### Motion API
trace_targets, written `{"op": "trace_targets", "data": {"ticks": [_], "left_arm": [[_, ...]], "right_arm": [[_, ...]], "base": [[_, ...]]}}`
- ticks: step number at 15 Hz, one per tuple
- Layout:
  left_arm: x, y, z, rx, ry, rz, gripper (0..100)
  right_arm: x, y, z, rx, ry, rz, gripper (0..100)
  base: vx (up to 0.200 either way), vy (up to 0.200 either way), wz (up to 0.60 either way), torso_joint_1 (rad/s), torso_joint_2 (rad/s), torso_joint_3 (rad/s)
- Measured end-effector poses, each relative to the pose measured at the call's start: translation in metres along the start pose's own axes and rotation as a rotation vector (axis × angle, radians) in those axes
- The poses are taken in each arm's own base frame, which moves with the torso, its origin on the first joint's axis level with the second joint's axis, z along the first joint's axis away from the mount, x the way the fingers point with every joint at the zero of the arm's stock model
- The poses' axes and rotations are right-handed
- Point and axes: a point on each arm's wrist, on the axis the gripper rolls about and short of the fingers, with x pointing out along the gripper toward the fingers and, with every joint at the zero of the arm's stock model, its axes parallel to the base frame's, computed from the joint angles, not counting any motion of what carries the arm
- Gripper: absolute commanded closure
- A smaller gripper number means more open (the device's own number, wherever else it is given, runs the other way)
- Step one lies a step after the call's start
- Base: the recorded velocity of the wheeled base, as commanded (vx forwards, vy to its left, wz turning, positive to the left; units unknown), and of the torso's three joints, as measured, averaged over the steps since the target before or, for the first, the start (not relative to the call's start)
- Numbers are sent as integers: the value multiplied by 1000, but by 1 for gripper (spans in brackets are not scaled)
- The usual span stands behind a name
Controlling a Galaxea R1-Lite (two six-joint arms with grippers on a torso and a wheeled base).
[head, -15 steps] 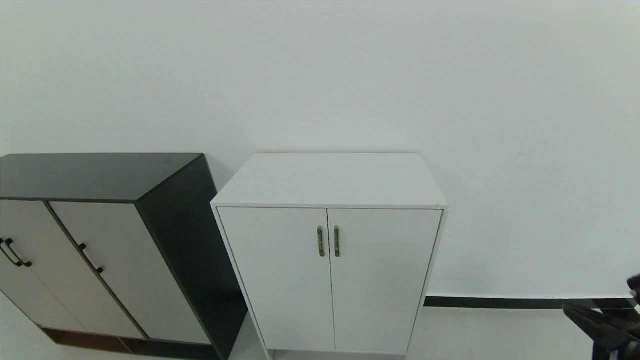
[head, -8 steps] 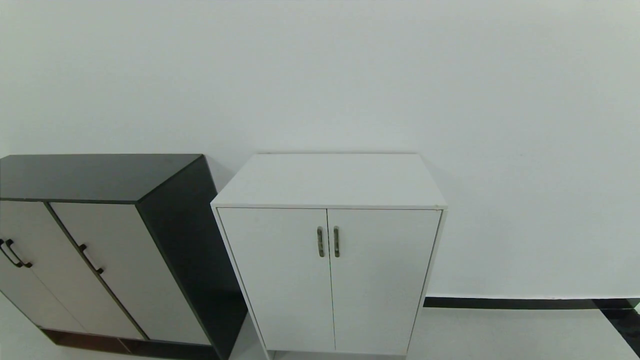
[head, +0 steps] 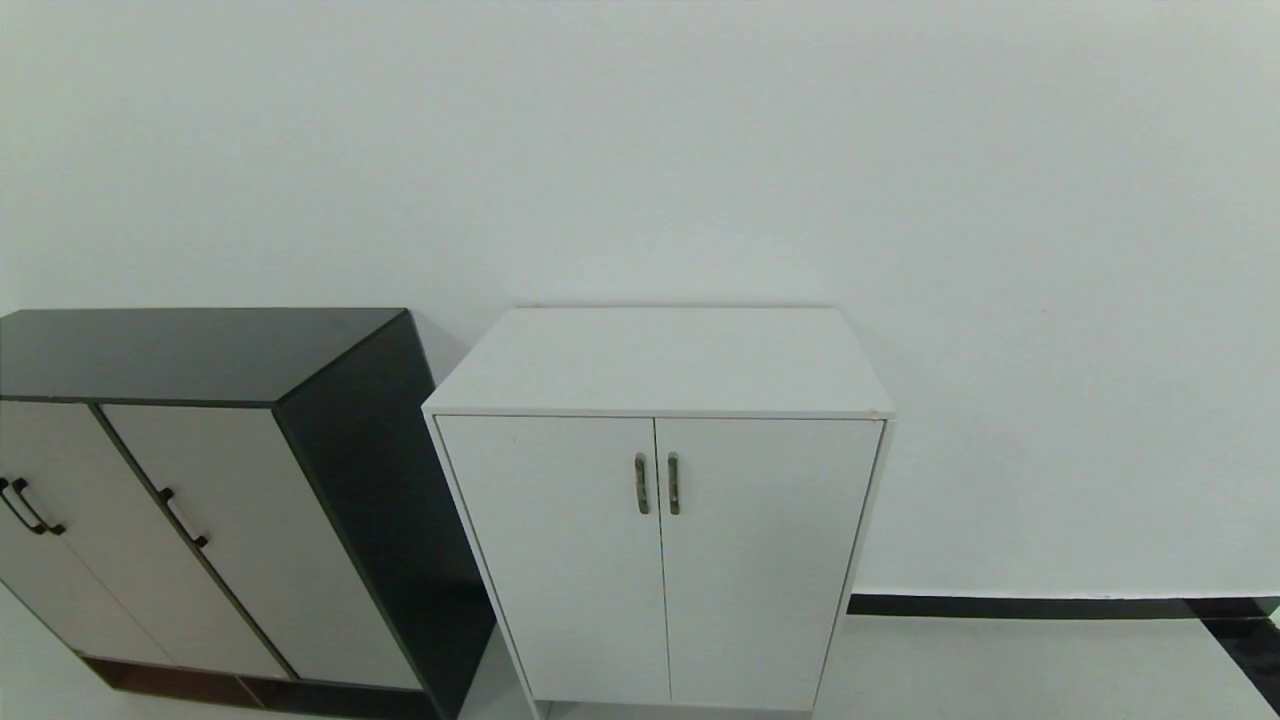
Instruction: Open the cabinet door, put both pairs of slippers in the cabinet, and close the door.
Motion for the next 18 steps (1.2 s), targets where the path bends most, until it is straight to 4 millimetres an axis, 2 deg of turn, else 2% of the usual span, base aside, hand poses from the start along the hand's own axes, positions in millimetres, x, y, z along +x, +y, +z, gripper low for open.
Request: {"op": "trace_targets", "data": {"ticks": [3,6,11,18], "left_arm": [[0,0,0,0,0,0,100],[0,0,0,0,0,0,100],[0,0,0,0,0,0,100],[0,0,0,0,0,1,100]], "right_arm": [[-6,1,-2,45,-68,-153,100],[-13,3,-5,50,-172,-208,100],[-21,5,-9,72,-287,-212,100],[-22,5,-11,78,-316,-207,100]], "base": [[0,0,0,0,0,0],[0,0,0,0,0,0],[0,0,0,0,0,0],[0,0,0,0,0,0]]}}
